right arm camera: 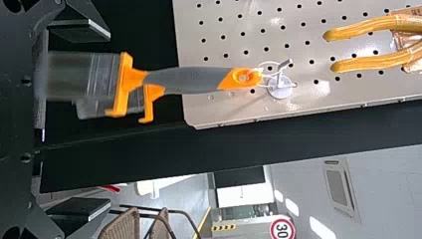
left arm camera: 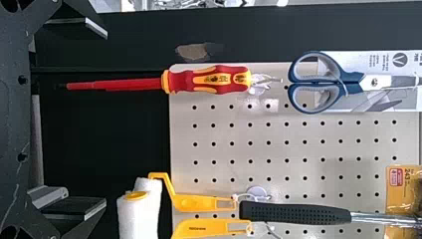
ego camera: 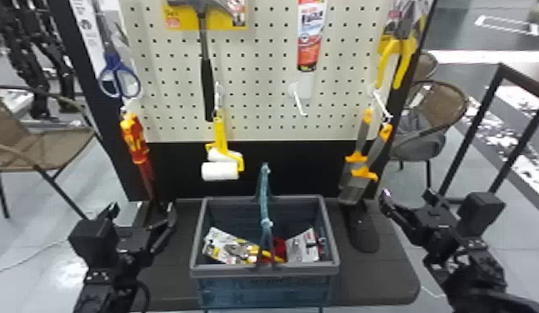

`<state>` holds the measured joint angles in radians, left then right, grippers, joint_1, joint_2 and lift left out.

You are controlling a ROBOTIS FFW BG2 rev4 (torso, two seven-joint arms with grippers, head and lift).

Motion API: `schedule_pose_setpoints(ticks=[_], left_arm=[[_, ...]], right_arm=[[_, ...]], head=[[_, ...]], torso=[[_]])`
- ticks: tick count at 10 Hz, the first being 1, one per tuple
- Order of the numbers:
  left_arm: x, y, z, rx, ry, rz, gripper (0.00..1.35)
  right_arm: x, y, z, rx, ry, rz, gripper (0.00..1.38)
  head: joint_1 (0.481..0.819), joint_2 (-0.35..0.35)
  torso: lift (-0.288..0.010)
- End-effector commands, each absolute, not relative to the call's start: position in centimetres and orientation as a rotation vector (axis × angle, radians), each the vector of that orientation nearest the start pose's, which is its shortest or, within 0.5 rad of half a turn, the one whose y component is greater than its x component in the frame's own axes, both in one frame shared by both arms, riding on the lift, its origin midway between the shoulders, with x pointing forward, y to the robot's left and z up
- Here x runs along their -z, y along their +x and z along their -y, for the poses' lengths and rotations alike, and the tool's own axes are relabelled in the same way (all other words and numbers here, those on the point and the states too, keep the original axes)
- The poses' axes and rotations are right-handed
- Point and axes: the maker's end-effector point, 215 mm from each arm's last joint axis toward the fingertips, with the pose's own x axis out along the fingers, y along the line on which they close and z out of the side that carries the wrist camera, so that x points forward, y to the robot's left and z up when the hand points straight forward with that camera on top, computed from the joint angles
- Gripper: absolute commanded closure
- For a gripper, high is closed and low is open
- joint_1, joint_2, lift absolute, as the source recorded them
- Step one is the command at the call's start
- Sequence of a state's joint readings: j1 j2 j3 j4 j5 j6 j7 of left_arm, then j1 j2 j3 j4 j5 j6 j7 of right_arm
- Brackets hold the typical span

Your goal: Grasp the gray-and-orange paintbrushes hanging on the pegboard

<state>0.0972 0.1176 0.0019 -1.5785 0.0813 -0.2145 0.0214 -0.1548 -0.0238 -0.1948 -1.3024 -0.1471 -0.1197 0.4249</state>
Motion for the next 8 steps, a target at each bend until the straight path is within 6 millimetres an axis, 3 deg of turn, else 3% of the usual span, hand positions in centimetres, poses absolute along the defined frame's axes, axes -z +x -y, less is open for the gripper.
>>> schedule_pose_setpoints(ticks=[1,6,8], left_arm=[[32.57,56.16,-27.03,-0.017,0.035,0.125,0.12],[32.48,56.21,-27.03,-0.015,0.038,0.126,0.12],[32.64,56.11,-27.13,-0.016,0.037,0.123,0.12]], right_arm=[[34.47,62.46,26.51,-0.211,0.146,0.05,0.12],[34.48,62.52,26.62,-0.215,0.143,0.046,0.12],[33.5,63.27,26.75,-0.24,0.128,0.047,0.12]], head=[[0.549,0.0],[0.549,0.0],[0.549,0.0]], torso=[[-0.1],[-0.1],[-0.1]])
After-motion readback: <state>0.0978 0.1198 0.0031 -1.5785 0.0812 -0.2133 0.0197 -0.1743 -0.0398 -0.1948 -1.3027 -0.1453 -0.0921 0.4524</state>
